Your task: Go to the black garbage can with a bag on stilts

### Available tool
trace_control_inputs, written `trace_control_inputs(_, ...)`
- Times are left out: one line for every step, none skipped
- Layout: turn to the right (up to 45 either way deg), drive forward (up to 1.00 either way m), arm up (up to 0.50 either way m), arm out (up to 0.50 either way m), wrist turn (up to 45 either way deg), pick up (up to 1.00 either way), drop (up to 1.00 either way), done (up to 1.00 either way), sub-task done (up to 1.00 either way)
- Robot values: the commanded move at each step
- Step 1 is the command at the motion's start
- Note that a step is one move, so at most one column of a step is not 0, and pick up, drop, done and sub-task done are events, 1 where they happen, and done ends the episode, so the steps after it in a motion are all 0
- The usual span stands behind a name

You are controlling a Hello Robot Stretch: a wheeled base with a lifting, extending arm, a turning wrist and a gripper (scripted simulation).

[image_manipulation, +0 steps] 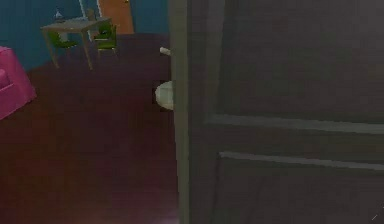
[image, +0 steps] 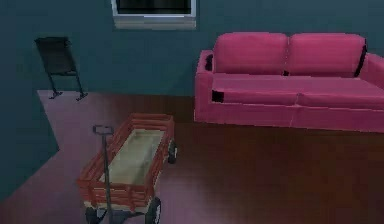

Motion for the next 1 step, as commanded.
trace_control_inputs(0.0,0.25,0.00,0.00,0.0,0.00,0.00,0.00,0.00)
